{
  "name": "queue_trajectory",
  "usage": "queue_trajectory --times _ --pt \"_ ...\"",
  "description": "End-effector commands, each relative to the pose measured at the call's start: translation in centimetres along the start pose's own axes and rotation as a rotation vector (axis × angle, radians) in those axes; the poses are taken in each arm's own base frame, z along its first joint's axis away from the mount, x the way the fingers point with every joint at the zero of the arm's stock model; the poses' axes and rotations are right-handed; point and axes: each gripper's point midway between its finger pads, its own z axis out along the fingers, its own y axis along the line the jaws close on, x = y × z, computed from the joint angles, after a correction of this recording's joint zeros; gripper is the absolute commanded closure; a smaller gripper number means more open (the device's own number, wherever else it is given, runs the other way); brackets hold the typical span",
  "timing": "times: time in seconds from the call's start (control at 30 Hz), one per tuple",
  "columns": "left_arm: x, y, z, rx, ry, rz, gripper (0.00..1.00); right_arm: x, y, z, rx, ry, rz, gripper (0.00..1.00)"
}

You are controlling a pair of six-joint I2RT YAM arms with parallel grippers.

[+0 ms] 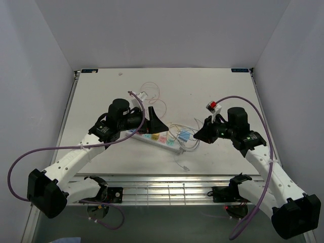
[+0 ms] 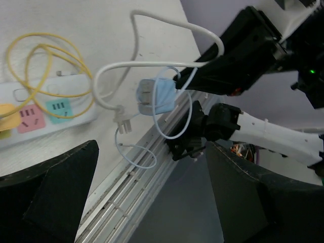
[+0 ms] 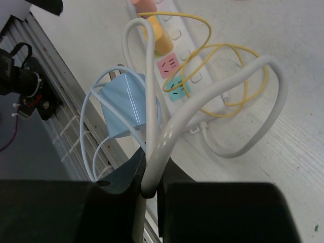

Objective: Insert the plug

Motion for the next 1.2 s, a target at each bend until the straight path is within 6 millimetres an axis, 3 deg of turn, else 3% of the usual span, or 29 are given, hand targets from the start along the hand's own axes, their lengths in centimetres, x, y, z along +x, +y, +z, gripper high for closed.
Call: queue_trajectory --times 0.0,0.17,0.33,0.37,0.57,0.83,0.9,0.93,1.03,1.07,1.13,1.17 --pt "1.1 -4.7 -0.2 0.234 0.056 0.110 0.02 -5.2 3.2 -0.6 -0.147 -0.141 -0.103 0.92" --pt "2.0 -4.9 1.3 0.251 0.093 0.108 0.02 -6.4 4.2 -0.6 -0.205 -0.213 -0.093 0.92" --pt "3.1 -5.6 3.3 0.266 0.142 0.095 0.02 -5.9 4.2 -0.3 -0.218 -0.216 -0.058 0.92" --pt "2.8 -5.4 3.9 0.236 0.122 0.096 0.02 -6.7 4.7 -0.4 -0.241 -0.249 -0.079 0.92" --pt "2.8 -4.7 6.2 0.168 0.122 0.061 0.08 -5.9 5.3 -0.5 -0.283 -0.238 -0.073 0.92" --pt "1.3 -4.3 7.2 0.105 0.046 0.033 0.34 -4.6 5.5 -0.4 -0.314 -0.225 -0.058 0.92" --pt "1.5 -4.2 7.6 0.107 0.053 0.017 0.46 -4.2 5.2 -0.3 -0.305 -0.220 -0.049 0.92" --pt "1.5 -4.5 7.7 0.118 0.060 0.017 0.59 -4.2 5.2 -0.2 -0.301 -0.220 -0.043 0.92" --pt "2.0 -4.5 8.2 0.126 0.087 0.017 0.81 -4.6 4.6 -0.1 -0.265 -0.237 -0.023 0.92" --pt "2.2 -4.5 8.3 0.128 0.095 0.011 0.94 -4.9 4.5 -0.1 -0.253 -0.249 -0.018 0.92" --pt "2.4 -4.5 8.3 0.128 0.099 0.012 1.00 -5.4 4.2 -0.1 -0.226 -0.269 -0.008 0.92" --pt "2.5 -4.3 8.3 0.118 0.097 0.009 1.00 -5.5 4.1 -0.2 -0.216 -0.274 0.010 0.85"
